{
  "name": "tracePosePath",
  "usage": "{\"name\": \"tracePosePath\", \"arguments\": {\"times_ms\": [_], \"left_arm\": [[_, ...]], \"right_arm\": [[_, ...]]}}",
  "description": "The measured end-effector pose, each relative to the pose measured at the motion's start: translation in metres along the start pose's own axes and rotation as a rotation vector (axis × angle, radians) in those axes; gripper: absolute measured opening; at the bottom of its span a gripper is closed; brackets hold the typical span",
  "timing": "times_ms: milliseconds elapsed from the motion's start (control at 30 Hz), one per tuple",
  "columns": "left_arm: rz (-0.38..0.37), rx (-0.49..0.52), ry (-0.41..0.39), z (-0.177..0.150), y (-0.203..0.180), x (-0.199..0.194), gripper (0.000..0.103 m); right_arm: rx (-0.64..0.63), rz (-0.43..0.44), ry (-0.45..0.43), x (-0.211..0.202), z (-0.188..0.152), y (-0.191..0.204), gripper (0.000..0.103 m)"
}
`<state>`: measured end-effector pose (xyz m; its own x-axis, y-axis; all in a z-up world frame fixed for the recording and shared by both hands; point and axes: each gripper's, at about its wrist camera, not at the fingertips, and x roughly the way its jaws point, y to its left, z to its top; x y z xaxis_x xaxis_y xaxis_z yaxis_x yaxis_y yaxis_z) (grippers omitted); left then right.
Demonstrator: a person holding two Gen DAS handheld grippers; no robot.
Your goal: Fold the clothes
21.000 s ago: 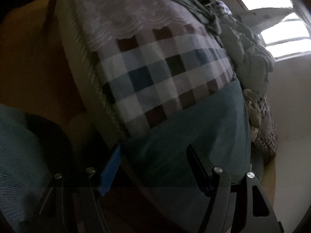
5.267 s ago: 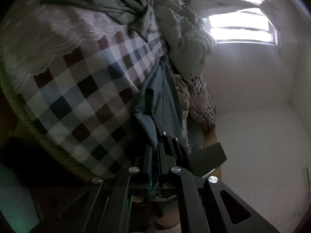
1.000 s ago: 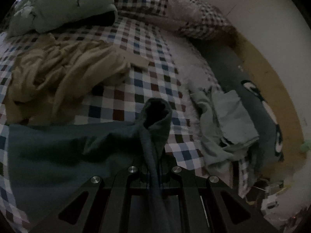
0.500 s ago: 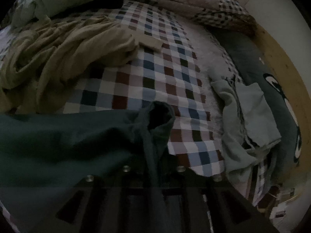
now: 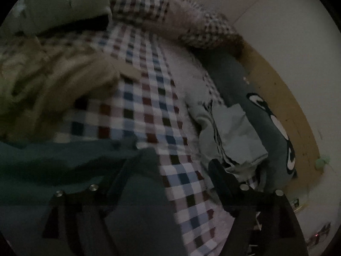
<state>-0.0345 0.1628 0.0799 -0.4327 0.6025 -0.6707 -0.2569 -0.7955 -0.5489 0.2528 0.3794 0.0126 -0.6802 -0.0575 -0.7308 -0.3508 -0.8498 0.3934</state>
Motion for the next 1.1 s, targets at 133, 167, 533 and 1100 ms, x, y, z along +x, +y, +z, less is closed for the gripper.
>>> {"name": "tracePosePath", "arguments": {"times_ms": [133,167,533,1100], "left_arm": [[0.037,0.054,-0.065,-0.004,0.032,-0.043,0.081],[0.048,0.064,-0.087,-0.005,0.043,-0.055,0.081],[0.021,-0.083,-0.175,-0.031,0.18,-0.115,0.081],[-0.188,-0.131,-0.031,-0.021,0.212,-0.068,0.08]], "right_arm": [[-0.006,0.054,-0.005,-0.006,0.002,-0.001,0.025],[-0.024,0.077,-0.007,-0.008,0.002,0.003,0.025],[-0.297,0.159,-0.013,-0.012,0.036,0.064,0.032],[-0.416,0.299,0.137,0.098,0.133,0.164,0.05]]}}
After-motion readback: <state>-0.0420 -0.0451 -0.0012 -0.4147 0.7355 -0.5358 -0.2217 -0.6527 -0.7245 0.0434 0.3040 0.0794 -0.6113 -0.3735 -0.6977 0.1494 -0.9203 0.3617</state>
